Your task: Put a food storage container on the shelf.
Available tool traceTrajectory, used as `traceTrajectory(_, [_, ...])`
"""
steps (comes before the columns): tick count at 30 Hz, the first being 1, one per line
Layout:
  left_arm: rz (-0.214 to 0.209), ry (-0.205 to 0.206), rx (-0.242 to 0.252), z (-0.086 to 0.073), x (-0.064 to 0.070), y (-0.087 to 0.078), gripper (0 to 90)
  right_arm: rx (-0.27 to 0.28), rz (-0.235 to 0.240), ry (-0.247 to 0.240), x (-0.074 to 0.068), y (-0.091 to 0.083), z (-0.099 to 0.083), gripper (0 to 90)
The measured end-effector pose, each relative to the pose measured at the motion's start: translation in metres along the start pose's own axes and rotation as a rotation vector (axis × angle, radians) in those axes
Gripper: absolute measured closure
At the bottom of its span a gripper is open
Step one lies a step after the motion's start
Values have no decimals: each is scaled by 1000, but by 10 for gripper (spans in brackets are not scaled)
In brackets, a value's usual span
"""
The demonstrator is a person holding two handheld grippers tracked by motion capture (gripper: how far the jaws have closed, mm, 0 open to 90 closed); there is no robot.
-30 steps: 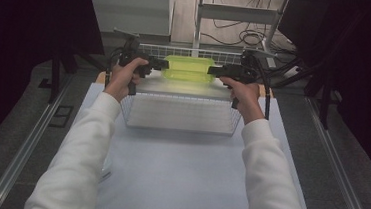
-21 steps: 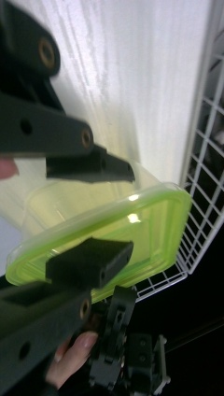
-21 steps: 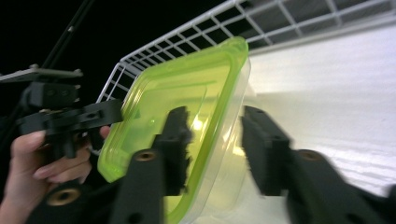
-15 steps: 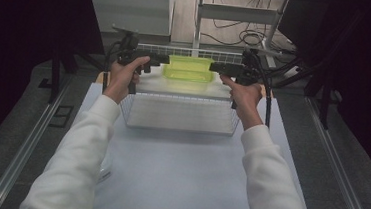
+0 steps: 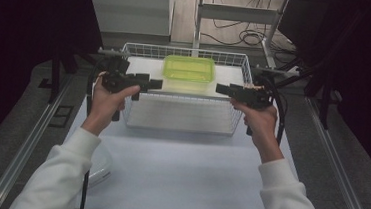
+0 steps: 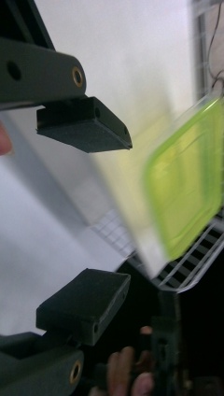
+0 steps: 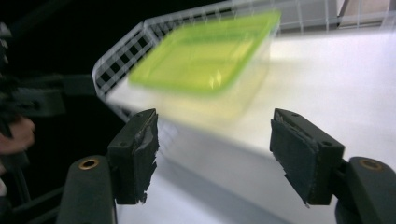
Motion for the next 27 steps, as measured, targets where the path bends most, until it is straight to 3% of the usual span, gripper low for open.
traceTrajectory(5, [-20,26,-34,-40,16,-9,287,-65,0,-110,-2,-17,-41,314])
traceTrajectory(12, [20,45,-94,-96,26,-17,290,-137,35,-158,-4,-30,-92,314])
traceTrajectory(19, [35,47,-144,-133,25,-17,284,-247,30,-186,-2,-29,-140,306])
traceTrajectory(27, [48,33,-186,-153,16,-15,279,-299,15,-189,4,-25,-161,306])
Point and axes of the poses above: each handheld gripper's, and its own axes: y roughly forward along the jaws, z roughly out of its top, x roughly to its right, the point moved 6 cm from there along y, roughly forward along the jaws, and after that the axes turned 4 degrees about z, right-handed, at the moved point
